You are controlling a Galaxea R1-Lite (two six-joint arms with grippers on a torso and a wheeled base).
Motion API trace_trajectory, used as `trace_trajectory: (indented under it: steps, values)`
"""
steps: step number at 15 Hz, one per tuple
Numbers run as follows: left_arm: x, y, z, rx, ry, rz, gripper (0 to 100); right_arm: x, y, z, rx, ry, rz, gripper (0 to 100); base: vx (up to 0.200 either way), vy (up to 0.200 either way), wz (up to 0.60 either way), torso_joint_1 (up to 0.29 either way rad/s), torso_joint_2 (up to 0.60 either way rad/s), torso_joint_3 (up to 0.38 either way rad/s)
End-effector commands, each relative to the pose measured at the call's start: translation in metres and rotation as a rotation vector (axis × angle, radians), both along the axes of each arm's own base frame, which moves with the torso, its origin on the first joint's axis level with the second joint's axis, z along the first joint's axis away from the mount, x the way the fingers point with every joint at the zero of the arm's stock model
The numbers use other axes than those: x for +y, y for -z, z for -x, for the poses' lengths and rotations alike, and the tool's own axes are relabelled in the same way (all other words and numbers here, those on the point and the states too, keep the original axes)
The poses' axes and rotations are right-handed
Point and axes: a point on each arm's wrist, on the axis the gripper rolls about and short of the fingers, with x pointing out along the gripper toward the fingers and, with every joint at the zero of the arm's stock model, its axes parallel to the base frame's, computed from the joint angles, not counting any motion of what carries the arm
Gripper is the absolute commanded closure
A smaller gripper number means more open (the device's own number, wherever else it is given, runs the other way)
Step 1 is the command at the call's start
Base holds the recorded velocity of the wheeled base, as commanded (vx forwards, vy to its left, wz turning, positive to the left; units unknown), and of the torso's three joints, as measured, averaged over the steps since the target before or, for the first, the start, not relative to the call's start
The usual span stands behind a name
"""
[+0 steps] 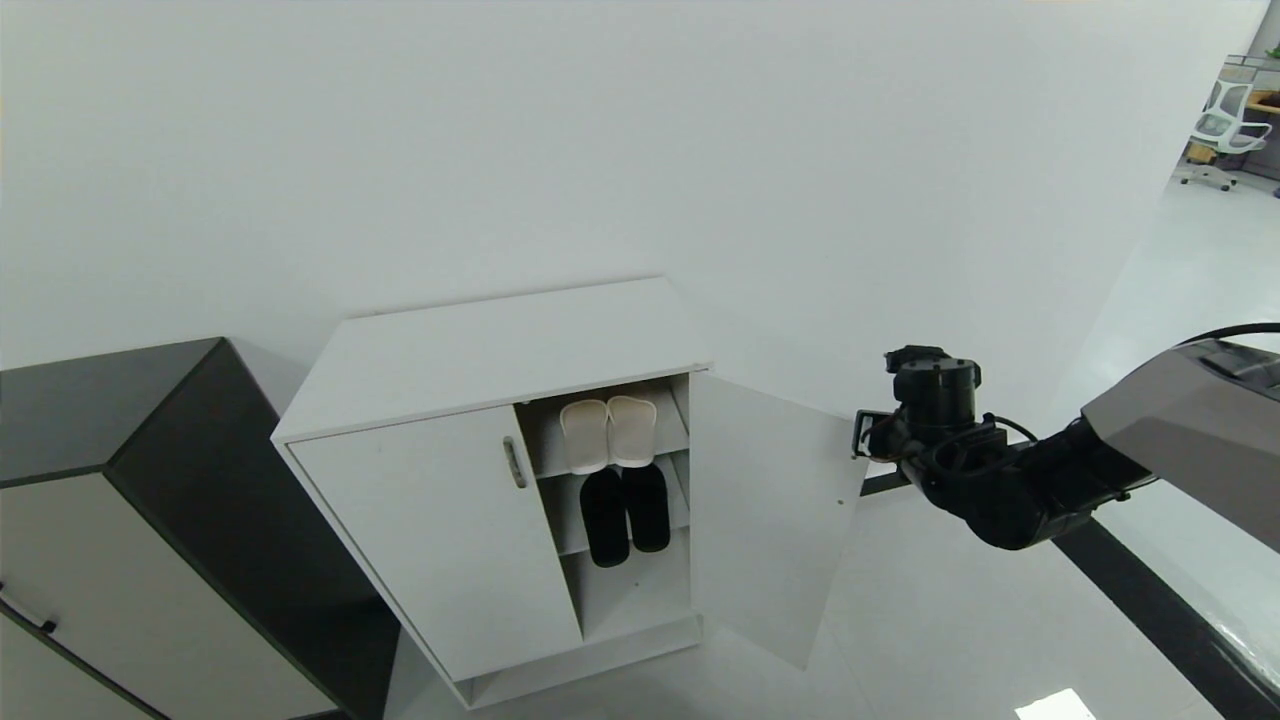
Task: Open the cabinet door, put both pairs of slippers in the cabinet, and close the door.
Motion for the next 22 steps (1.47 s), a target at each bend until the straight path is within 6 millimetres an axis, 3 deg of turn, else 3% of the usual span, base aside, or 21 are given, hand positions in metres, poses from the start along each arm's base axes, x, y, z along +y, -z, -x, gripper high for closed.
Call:
trace_trajectory:
  steps: [1,10,15,17,19,22]
  values:
    - [0.000,0.000,0.000,0.000,0.000,0.000,100,0.001,0.007,-0.002,0.013,0.000,0.007,100,0.000,0.000,0.00,0.000,0.00,0.000]
    - [0.000,0.000,0.000,0.000,0.000,0.000,100,0.005,0.011,0.001,0.028,-0.010,0.017,100,0.000,0.000,0.00,0.000,0.00,0.000]
    - [0.000,0.000,0.000,0.000,0.000,0.000,100,0.035,-0.005,0.040,0.028,-0.110,0.020,100,0.000,0.000,0.00,0.000,0.00,0.000]
    - [0.000,0.000,0.000,0.000,0.000,0.000,100,0.048,-0.027,0.061,-0.011,-0.163,0.004,100,0.000,0.000,0.00,0.000,0.00,0.000]
    - [0.000,0.000,0.000,0.000,0.000,0.000,100,0.044,-0.030,0.058,-0.021,-0.152,-0.001,100,0.000,0.000,0.00,0.000,0.00,0.000]
    - [0.000,0.000,0.000,0.001,0.001,-0.002,100,0.020,-0.026,0.024,-0.038,-0.065,-0.007,100,0.000,0.000,0.00,0.000,0.00,0.000]
